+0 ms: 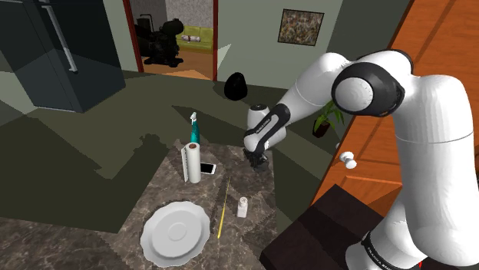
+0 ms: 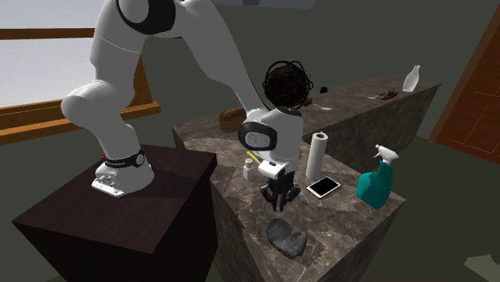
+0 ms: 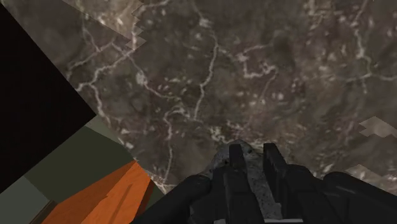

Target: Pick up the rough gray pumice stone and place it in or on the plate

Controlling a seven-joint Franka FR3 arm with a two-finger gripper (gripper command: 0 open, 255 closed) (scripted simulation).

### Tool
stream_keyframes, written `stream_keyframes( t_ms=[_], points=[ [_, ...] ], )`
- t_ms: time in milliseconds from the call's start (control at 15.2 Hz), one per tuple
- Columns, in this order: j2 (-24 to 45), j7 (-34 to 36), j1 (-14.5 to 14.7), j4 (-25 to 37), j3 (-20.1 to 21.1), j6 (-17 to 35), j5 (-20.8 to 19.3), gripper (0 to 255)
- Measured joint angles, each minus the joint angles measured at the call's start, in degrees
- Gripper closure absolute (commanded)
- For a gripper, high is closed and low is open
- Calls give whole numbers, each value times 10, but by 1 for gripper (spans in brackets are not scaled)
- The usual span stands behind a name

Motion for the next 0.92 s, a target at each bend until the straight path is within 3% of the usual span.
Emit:
stream_keyframes(
  t_ms=[198,264,396,594,924],
  points=[
    [-20,2,4,-4,-5,-16,-5,255],
    [-20,2,4,-4,-5,-16,-5,0],
    [-20,-21,-7,-12,0,-5,-9,0],
    [-19,-131,-49,-30,21,29,-26,0],
    [14,-157,-65,-22,33,56,-24,0]
  ],
)
